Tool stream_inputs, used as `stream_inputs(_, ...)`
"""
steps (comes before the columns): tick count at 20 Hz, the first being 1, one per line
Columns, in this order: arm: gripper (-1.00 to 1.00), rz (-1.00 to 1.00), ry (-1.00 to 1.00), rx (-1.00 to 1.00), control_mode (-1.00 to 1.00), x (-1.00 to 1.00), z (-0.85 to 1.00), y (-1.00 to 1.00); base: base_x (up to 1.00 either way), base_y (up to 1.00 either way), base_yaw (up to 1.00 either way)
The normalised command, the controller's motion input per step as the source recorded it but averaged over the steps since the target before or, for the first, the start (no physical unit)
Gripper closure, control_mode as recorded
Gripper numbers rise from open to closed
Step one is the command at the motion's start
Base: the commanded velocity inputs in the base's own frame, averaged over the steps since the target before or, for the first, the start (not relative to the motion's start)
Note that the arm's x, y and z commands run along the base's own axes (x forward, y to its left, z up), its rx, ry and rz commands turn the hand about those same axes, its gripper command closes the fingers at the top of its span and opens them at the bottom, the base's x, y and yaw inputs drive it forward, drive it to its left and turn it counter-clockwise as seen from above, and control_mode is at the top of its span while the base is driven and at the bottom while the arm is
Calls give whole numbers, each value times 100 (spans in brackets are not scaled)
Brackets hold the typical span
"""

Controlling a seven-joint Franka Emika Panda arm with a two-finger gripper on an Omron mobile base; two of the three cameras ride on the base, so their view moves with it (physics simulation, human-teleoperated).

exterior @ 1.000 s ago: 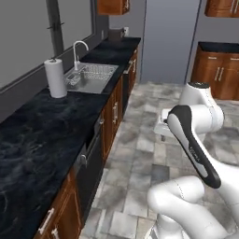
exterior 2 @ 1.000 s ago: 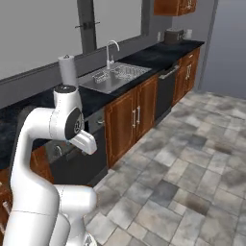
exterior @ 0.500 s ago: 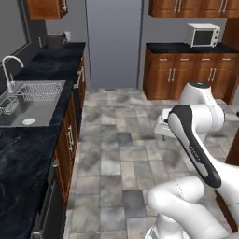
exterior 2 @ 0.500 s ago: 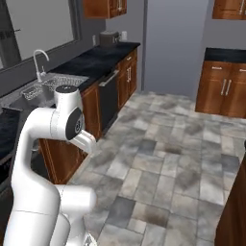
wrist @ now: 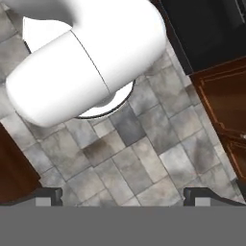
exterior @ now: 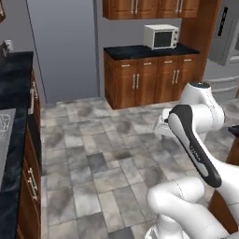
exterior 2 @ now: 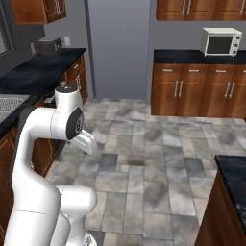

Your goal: Take a sugar cube from the saucer and place it inside the coffee. Then, grab milk from the fridge and place it next to the coffee on the counter to sweeten the coffee.

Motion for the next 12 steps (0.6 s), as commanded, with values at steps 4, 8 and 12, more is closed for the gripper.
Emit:
stream_inputs(4,-100,0,0,0,100,0,0,0,100,-4,-41)
stream_inputs(8,-100,0,0,0,100,0,0,0,100,-6,-40)
stream_inputs(12,-100,0,0,0,100,0,0,0,100,-11,-43)
